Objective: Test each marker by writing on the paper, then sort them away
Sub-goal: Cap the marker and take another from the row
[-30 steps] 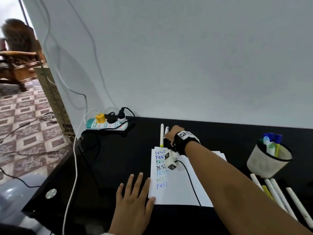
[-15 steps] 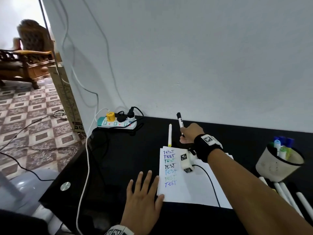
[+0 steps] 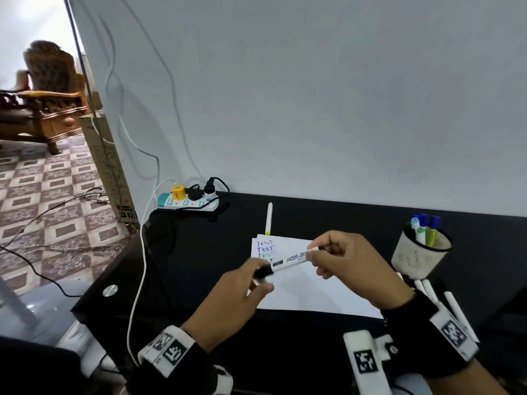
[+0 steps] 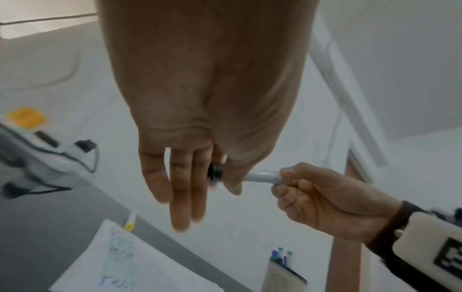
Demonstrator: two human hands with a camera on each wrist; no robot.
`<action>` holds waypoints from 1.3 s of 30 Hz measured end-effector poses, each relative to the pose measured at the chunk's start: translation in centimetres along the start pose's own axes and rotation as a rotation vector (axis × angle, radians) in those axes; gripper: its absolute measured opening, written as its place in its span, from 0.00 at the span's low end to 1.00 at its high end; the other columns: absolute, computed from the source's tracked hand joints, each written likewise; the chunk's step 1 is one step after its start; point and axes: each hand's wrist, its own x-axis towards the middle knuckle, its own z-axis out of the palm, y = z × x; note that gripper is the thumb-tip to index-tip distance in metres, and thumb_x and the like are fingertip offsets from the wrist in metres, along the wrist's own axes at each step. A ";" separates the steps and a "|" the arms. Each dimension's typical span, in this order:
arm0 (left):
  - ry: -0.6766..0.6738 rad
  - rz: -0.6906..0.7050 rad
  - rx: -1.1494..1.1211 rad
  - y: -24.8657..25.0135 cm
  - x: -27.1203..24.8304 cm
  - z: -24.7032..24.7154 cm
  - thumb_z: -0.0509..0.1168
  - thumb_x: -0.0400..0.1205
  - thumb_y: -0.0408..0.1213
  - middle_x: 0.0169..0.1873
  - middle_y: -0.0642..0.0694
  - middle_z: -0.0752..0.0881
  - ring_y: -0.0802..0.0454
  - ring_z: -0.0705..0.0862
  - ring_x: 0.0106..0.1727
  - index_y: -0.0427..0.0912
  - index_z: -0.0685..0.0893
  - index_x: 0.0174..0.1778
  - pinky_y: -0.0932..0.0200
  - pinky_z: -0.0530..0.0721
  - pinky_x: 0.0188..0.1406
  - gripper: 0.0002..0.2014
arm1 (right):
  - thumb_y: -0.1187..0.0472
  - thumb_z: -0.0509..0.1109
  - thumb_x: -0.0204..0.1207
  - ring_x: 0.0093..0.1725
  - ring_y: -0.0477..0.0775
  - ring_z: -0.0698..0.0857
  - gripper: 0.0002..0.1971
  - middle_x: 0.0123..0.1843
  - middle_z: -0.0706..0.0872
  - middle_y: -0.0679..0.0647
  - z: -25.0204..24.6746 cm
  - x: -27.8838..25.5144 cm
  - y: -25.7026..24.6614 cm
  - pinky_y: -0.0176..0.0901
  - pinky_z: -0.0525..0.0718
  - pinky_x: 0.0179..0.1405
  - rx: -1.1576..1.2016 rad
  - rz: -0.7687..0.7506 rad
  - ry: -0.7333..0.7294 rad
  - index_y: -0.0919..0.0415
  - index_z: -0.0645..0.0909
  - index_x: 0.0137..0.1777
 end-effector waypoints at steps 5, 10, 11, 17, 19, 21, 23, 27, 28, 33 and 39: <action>-0.086 0.047 -0.006 2.8 -2.6 0.8 0.62 0.87 0.46 0.29 0.46 0.80 0.59 0.72 0.27 0.51 0.75 0.38 0.61 0.72 0.28 0.11 | 0.63 0.76 0.81 0.32 0.50 0.83 0.04 0.33 0.85 0.55 1.9 -2.9 0.2 0.43 0.82 0.35 0.191 -0.033 0.007 0.64 0.89 0.47; -0.097 0.043 -0.153 3.6 -4.4 1.5 0.57 0.88 0.50 0.29 0.49 0.77 0.57 0.71 0.31 0.46 0.77 0.41 0.58 0.72 0.34 0.15 | 0.57 0.71 0.85 0.29 0.53 0.82 0.13 0.31 0.87 0.56 5.4 -4.5 1.0 0.41 0.78 0.30 0.243 0.012 -0.086 0.67 0.86 0.46; -0.114 0.027 -0.203 3.7 -4.8 1.5 0.56 0.88 0.52 0.27 0.51 0.75 0.55 0.70 0.30 0.44 0.76 0.40 0.55 0.71 0.34 0.17 | 0.57 0.70 0.86 0.28 0.52 0.80 0.15 0.30 0.86 0.56 5.5 -4.7 1.1 0.41 0.76 0.28 0.275 0.025 -0.071 0.70 0.85 0.45; -0.239 -0.087 -0.548 4.2 -5.1 0.5 0.59 0.81 0.58 0.26 0.48 0.65 0.53 0.60 0.28 0.39 0.71 0.36 0.59 0.61 0.28 0.23 | 0.59 0.68 0.86 0.23 0.48 0.72 0.17 0.26 0.77 0.57 7.0 -5.2 0.4 0.36 0.69 0.23 0.505 0.058 0.031 0.74 0.82 0.40; -0.326 -0.094 -0.692 4.1 -5.5 -0.2 0.57 0.83 0.54 0.25 0.46 0.61 0.52 0.57 0.27 0.42 0.69 0.34 0.58 0.57 0.27 0.20 | 0.64 0.65 0.86 0.21 0.45 0.67 0.17 0.26 0.72 0.57 6.5 -4.0 0.8 0.33 0.62 0.19 0.643 0.064 0.149 0.64 0.80 0.34; -0.393 -0.085 -0.769 3.2 -6.6 -1.2 0.55 0.86 0.49 0.25 0.44 0.61 0.50 0.56 0.27 0.41 0.70 0.35 0.56 0.57 0.28 0.18 | 0.65 0.62 0.86 0.19 0.42 0.64 0.18 0.27 0.69 0.55 3.7 -2.0 1.7 0.32 0.57 0.17 0.863 0.095 0.347 0.59 0.77 0.31; -0.355 -0.120 -0.683 1.2 -7.5 -1.9 0.55 0.86 0.48 0.25 0.43 0.66 0.50 0.61 0.27 0.39 0.74 0.37 0.58 0.62 0.29 0.17 | 0.62 0.64 0.87 0.21 0.42 0.68 0.16 0.28 0.73 0.51 0.6 -0.4 2.9 0.32 0.62 0.18 0.898 0.121 0.481 0.58 0.78 0.35; -0.146 -0.227 -0.385 -2.4 -7.1 -1.5 0.58 0.86 0.47 0.27 0.46 0.72 0.51 0.68 0.29 0.41 0.74 0.39 0.54 0.69 0.31 0.15 | 0.61 0.70 0.84 0.28 0.45 0.78 0.07 0.31 0.81 0.51 0.9 0.7 5.6 0.32 0.76 0.26 0.846 0.166 0.482 0.59 0.83 0.44; -0.089 -0.256 -0.339 -2.8 -6.5 -1.1 0.58 0.87 0.45 0.28 0.47 0.72 0.51 0.69 0.30 0.43 0.71 0.38 0.52 0.69 0.32 0.14 | 0.62 0.71 0.83 0.29 0.47 0.79 0.05 0.32 0.82 0.53 2.1 0.9 6.2 0.34 0.77 0.28 0.817 0.170 0.462 0.60 0.84 0.46; 0.137 -0.193 -0.013 -5.6 -2.0 1.3 0.64 0.81 0.49 0.44 0.56 0.83 0.56 0.82 0.48 0.53 0.73 0.48 0.51 0.82 0.53 0.07 | 0.65 0.74 0.80 0.33 0.53 0.85 0.04 0.38 0.90 0.59 9.6 1.5 9.0 0.43 0.86 0.36 0.533 0.221 0.340 0.63 0.87 0.44; 0.156 -0.098 0.183 -8.2 0.8 4.1 0.67 0.80 0.45 0.53 0.62 0.81 0.59 0.74 0.66 0.54 0.76 0.58 0.58 0.60 0.66 0.12 | 0.56 0.78 0.74 0.40 0.47 0.92 0.03 0.38 0.94 0.45 12.9 2.8 10.2 0.52 0.92 0.48 0.168 0.151 0.255 0.54 0.90 0.41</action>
